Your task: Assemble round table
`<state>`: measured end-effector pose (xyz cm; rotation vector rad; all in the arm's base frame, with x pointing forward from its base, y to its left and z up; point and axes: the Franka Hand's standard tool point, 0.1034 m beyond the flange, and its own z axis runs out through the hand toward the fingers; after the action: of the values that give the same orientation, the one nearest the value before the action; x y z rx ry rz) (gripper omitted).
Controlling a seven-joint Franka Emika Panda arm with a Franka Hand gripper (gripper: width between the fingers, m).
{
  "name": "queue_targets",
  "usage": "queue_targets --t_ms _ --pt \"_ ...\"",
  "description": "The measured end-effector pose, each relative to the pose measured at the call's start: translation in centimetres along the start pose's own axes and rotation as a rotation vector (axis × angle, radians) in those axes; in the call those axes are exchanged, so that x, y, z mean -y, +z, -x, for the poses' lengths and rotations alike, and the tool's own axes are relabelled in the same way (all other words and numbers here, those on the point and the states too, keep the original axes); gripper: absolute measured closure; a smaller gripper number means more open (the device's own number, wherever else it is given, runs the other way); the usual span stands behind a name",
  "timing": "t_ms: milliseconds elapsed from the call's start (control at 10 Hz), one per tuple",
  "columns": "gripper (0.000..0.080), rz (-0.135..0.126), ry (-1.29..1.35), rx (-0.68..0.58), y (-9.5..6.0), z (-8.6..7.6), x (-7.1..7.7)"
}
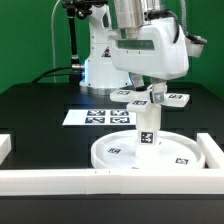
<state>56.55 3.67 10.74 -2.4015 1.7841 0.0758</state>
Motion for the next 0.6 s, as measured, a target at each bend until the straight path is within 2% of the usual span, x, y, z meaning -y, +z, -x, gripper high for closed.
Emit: queue_targets --t_ms 400,600 --pt "0.0350 -0.006 0.182 0.007 -0.03 -0.02 0.08" --pt "0.0350 -0.005 0.172 0.007 0.02 0.03 0.07"
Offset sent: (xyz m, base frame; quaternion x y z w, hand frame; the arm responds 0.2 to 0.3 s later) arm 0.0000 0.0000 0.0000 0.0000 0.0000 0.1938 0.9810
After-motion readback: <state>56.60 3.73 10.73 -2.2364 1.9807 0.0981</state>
